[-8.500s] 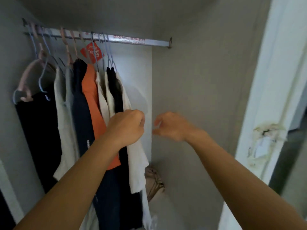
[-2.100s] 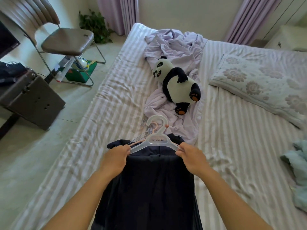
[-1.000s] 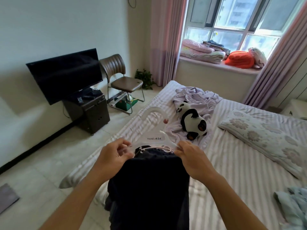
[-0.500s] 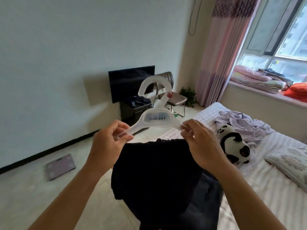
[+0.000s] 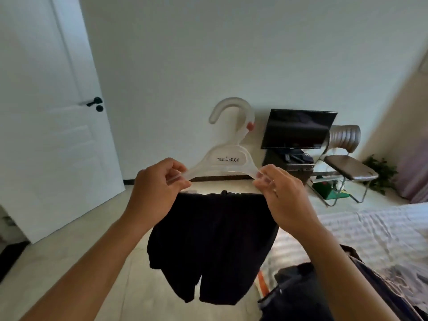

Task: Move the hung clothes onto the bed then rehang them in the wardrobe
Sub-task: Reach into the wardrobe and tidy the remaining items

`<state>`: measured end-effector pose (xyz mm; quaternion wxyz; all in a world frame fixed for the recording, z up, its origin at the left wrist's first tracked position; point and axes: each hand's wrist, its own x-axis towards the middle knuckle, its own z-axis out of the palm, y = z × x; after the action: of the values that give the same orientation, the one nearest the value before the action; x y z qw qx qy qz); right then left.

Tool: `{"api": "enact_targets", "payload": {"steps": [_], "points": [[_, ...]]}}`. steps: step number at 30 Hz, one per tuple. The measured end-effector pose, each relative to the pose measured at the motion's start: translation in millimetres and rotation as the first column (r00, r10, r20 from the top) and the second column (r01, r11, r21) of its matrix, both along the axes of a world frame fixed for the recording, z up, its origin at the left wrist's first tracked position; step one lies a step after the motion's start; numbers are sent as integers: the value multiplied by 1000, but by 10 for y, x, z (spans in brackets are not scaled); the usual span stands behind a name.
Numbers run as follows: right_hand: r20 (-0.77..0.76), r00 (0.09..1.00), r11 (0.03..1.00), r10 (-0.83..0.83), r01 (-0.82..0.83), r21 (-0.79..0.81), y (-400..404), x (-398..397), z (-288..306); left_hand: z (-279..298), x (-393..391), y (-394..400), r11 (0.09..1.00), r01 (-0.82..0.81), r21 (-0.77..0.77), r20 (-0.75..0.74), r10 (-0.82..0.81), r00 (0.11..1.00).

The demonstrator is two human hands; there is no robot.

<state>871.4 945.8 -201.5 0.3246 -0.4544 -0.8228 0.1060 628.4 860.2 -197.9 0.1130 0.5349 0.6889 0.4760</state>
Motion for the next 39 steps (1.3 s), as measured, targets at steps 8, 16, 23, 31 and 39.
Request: {"api": "enact_targets", "payload": {"steps": [8, 16, 23, 31, 39], "points": [[-4, 939, 938, 343, -343, -41, -407, -1676, 163, 96, -1225, -1195, 920, -392, -1, -48, 392, 919], [11, 748, 748, 664, -664, -14, -927, -3183, 268, 131, -2024, -2298, 730, -680, 60, -154, 680, 717], [32, 513, 512, 858, -858, 25, -1511, -4312, 379, 230, -2394, -3160, 482, -874, 57, -146, 870, 471], [87, 249, 241, 965, -966, 90, -2350, -5196, 510, 352, -2562, -4026, 207, -973, 100, -104, 975, 196], [143, 58, 43, 988, -994, 105, -3487, -5657, 593, 406, -2707, -5166, 58, -990, 125, -101, 994, 45]]}}
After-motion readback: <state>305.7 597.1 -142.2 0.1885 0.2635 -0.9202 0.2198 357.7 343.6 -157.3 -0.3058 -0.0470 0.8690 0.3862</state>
